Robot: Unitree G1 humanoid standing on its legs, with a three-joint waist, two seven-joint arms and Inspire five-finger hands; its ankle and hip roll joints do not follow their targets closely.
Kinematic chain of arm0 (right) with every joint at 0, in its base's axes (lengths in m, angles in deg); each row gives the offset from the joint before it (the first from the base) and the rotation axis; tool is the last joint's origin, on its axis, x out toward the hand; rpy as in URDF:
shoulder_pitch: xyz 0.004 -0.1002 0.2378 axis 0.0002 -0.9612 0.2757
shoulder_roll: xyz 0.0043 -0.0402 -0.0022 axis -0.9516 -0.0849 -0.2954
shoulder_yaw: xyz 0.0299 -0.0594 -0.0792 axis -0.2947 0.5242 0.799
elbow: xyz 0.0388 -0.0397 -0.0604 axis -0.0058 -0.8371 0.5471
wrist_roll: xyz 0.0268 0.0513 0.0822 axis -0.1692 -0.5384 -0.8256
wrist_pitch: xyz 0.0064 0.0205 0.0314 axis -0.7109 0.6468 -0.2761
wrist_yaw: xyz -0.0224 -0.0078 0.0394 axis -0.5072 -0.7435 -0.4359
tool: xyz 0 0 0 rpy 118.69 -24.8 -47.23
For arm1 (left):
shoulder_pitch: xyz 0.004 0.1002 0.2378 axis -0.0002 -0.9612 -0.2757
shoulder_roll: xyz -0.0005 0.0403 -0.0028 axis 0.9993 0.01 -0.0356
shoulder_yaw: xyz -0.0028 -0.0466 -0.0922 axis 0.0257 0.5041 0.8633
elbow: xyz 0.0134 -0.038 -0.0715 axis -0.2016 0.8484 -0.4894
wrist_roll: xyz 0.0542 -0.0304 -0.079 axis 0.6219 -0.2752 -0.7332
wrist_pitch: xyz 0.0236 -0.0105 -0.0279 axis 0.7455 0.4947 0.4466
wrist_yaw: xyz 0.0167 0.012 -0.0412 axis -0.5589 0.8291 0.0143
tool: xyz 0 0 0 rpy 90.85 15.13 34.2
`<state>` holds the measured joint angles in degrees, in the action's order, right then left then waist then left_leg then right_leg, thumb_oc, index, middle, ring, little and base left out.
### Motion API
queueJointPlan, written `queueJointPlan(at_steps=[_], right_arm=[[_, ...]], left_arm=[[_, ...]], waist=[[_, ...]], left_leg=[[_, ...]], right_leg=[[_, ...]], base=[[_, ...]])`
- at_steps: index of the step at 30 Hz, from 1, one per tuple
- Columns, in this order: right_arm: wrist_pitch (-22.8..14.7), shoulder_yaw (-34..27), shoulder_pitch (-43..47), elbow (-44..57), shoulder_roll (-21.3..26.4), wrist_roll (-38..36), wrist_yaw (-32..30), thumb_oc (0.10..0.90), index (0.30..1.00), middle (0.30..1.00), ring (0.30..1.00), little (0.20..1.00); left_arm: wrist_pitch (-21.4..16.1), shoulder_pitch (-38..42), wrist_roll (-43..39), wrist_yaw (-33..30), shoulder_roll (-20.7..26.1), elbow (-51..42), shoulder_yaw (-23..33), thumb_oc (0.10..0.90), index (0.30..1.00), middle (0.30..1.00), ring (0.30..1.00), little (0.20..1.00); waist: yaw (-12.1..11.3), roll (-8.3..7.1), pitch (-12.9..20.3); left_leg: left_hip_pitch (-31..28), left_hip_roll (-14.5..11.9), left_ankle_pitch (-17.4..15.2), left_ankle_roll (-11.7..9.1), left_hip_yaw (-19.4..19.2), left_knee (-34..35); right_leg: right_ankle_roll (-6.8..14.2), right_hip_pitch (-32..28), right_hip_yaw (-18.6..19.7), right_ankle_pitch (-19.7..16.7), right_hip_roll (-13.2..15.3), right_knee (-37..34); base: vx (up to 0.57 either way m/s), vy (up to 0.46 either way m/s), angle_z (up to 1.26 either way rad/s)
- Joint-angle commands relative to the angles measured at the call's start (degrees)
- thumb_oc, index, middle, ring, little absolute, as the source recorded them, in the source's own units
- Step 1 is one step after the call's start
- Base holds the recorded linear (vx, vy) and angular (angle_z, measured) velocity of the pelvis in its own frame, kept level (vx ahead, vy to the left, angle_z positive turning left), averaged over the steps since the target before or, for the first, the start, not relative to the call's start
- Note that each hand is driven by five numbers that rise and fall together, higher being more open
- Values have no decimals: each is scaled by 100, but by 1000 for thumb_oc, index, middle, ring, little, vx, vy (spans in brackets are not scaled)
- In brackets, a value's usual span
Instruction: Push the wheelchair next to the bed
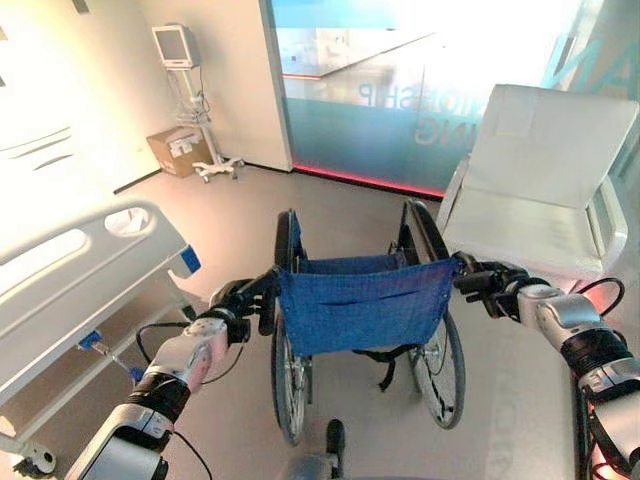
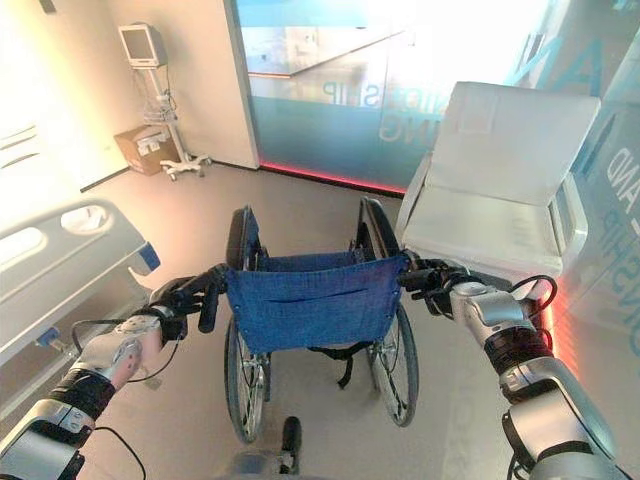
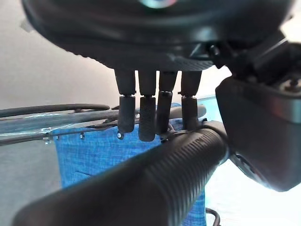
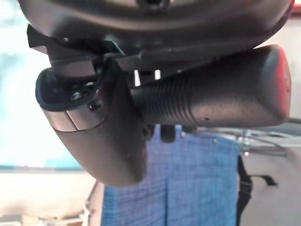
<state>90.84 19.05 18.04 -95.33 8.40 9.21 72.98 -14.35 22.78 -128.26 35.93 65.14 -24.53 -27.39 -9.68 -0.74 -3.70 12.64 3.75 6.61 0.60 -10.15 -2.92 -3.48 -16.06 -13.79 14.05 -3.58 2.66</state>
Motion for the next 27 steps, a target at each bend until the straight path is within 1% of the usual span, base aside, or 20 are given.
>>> queueJointPlan(at_steps=[1,2,3,4,5,6,7,8,11,12,13,14,16,17,20,21,23,25,26,27], right_arm=[[-702,-86,116,98,-1203,-393,1115,400,300,300,300,300],[-709,-116,65,103,-1214,-318,1167,400,300,300,300,300],[-771,-134,13,99,-1214,-285,1202,400,300,300,300,300],[-772,-129,19,91,-1213,-280,1232,400,300,300,300,300],[-786,-100,60,55,-1217,-281,1270,400,300,300,300,300],[-761,-86,128,36,-1237,-295,1234,400,300,300,300,300],[-743,-90,185,6,-1246,-305,1230,400,300,300,300,300],[-696,-90,304,-42,-1249,-323,1275,400,300,300,300,300],[-739,-100,440,-80,-1199,-349,1379,400,300,300,300,300],[-757,-77,459,-67,-1167,-328,1487,400,300,300,300,300],[-771,-63,465,-58,-1151,-329,1497,400,300,300,300,300],[-744,-20,521,-46,-1055,-374,1555,400,300,300,300,300],[-678,-32,609,-101,-967,-348,1641,400,300,300,300,300],[-658,-39,654,-134,-930,-358,1693,400,300,300,300,300],[-493,-57,785,-140,-910,-465,1643,400,300,300,300,300],[-437,-64,813,-146,-912,-452,1657,400,300,300,300,300],[-429,-56,847,-216,-898,-394,1721,400,300,300,300,300],[-423,-36,879,-295,-917,-366,1725,400,300,300,300,300],[-413,13,895,-286,-953,-416,1675,400,300,300,300,300],[-417,30,899,-292,-957,-437,1650,400,300,300,300,300]], left_arm=[[-397,406,-1006,690,-612,215,358,400,300,300,300,300],[-456,520,-974,763,-656,398,297,400,300,300,300,300],[-489,633,-978,783,-718,518,222,400,300,300,300,300],[-494,677,-964,791,-751,562,213,400,300,300,300,300],[-504,769,-956,772,-814,627,179,400,300,300,300,300],[-516,840,-913,775,-875,695,167,400,300,300,300,300],[-527,883,-852,818,-899,751,175,400,300,300,300,300],[-528,941,-780,875,-907,812,195,400,300,300,300,300],[-586,933,-732,901,-894,750,196,400,300,300,300,300],[-627,893,-749,845,-884,682,184,400,300,300,300,300],[-647,874,-753,831,-880,655,170,400,300,300,300,300],[-642,826,-762,809,-834,558,143,400,300,300,300,300],[-576,812,-727,814,-835,497,111,400,300,300,300,300],[-573,800,-708,775,-850,482,89,400,300,300,300,300],[-515,807,-680,781,-852,487,63,400,300,300,300,300],[-505,790,-656,828,-853,515,71,400,300,300,300,300],[-521,791,-641,863,-885,570,74,400,300,300,300,300],[-484,815,-712,844,-900,592,61,400,300,300,300,300],[-462,840,-787,763,-887,612,64,400,300,300,300,300],[-456,845,-793,764,-887,624,58,400,300,300,300,300]], waist=[[-189,-316,131],[-131,-265,108],[-57,-201,58],[-15,-164,30],[42,-139,-21],[67,-138,-51],[65,-139,-65],[75,-140,-105],[128,-128,-252],[182,-117,-315],[216,-135,-343],[358,-243,-444],[497,-301,-536],[541,-306,-563],[613,-324,-581],[631,-337,-549],[662,-347,-478],[691,-332,-410],[705,-302,-359],[712,-292,-338]], left_leg=[[-183,241,169,292,138,125],[-336,271,87,341,199,83],[-494,278,11,374,282,48],[-588,271,-36,387,291,18],[-720,274,-132,399,280,-34],[-808,276,-203,422,238,-62],[-844,266,-236,420,219,-82],[-910,247,-281,400,236,-123],[-1185,230,-420,314,499,-206],[-1290,221,-504,286,599,-253],[-1333,237,-550,282,641,-267],[-1518,364,-813,305,843,-331],[-1742,477,-1132,348,1173,-453],[-1827,501,-1235,364,1304,-491],[-2041,493,-1448,392,1572,-583],[-2135,465,-1577,409,1695,-642],[-2160,446,-1645,406,1788,-732],[-2232,358,-1709,333,1814,-830],[-2385,214,-1656,237,1830,-852],[-2415,163,-1575,191,1836,-886]], right_leg=[[1011,-184,134,-1407,1078,1785],[1072,154,93,-1728,1230,2502],[1075,489,128,-1858,1279,3237],[1065,689,122,-1943,1325,3586],[1015,970,99,-1972,1454,3776],[969,1090,9,-1912,1572,3603],[925,1134,-58,-1804,1601,3345],[868,1170,-145,-1668,1574,2854],[808,1480,-162,-1615,1458,1660],[828,1648,-121,-1778,1439,1183],[868,1767,-55,-1890,1441,995],[1093,2173,260,-2463,1452,315],[1247,2441,515,-2869,1407,-376],[1277,2479,574,-2967,1382,-548],[1299,2688,715,-3026,1371,-766],[1276,2629,797,-3014,1376,-724],[1255,2460,883,-2939,1342,-658],[1232,2413,953,-2869,1314,-383],[1187,2411,894,-2808,1290,-134],[1160,2397,874,-2784,1270,-93]], base=[[364,297,8],[389,319,45],[340,275,52],[323,210,27],[288,118,16],[294,46,33],[280,-62,72],[242,-113,68],[229,-151,65],[198,-132,34],[365,-235,42],[402,-241,39],[480,-248,28],[351,-167,33],[418,-252,73],[367,-269,57],[390,-348,68],[358,-350,71],[259,-267,49],[352,-384,71]])
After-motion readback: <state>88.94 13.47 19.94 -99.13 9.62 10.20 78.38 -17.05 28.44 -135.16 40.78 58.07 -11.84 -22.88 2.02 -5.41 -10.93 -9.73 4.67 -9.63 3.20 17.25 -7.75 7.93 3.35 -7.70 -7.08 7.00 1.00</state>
